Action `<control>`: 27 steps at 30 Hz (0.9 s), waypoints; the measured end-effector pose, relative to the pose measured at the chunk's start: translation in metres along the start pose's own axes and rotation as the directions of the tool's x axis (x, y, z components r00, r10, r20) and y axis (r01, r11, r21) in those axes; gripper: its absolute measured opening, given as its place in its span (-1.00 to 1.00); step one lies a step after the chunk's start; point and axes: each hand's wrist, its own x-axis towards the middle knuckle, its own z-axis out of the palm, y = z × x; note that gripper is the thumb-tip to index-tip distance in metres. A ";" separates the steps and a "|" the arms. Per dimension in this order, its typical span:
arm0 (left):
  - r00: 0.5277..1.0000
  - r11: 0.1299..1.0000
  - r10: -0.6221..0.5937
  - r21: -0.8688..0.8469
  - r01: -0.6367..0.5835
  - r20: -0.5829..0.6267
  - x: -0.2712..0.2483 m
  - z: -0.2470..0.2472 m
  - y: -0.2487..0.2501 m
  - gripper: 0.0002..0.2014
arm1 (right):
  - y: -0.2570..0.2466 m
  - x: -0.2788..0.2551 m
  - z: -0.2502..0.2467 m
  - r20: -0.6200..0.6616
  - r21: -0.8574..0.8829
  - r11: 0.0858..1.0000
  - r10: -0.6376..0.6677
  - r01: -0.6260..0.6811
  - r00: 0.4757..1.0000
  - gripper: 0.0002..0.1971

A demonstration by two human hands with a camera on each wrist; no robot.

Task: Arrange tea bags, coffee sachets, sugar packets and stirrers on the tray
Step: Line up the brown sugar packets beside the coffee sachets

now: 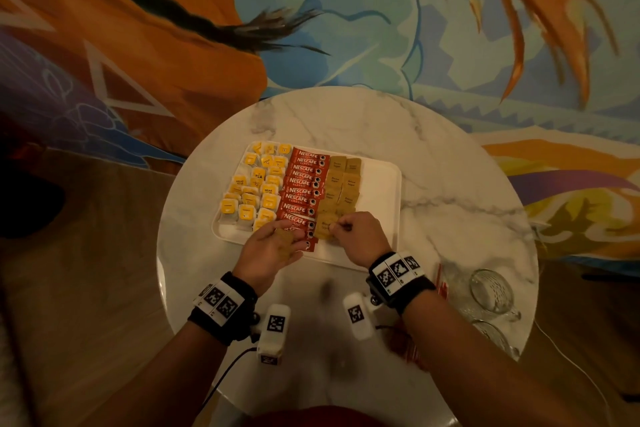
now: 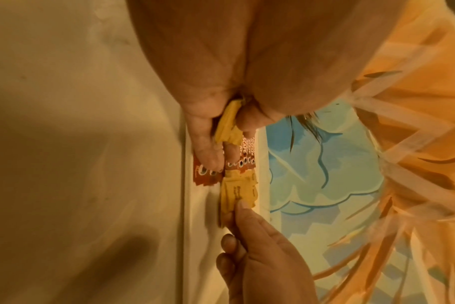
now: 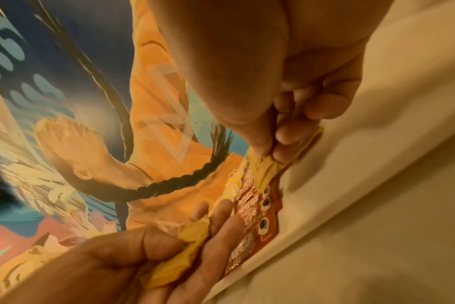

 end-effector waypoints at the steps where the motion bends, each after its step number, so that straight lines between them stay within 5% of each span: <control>1: 1.000 1.000 0.003 -0.004 -0.003 0.002 0.000 -0.001 0.000 -0.76 | -0.001 0.004 0.001 0.013 -0.030 1.000 0.010 -0.009 1.000 -0.74; 13: 0.994 0.977 0.112 0.186 -0.108 -0.013 -0.001 -0.005 0.001 -0.80 | -0.008 0.015 0.011 -0.054 -0.180 0.976 0.112 -0.120 0.992 -0.86; 20: 0.995 0.997 0.067 0.019 -0.069 0.079 0.001 0.002 0.005 -0.80 | -0.008 0.002 0.003 -0.005 0.056 0.998 -0.042 0.042 0.999 -0.87; 27: 0.977 0.993 0.109 0.028 -0.117 0.183 0.005 0.013 -0.001 -0.69 | -0.013 -0.025 0.003 0.108 0.291 0.955 -0.097 0.062 0.989 -0.59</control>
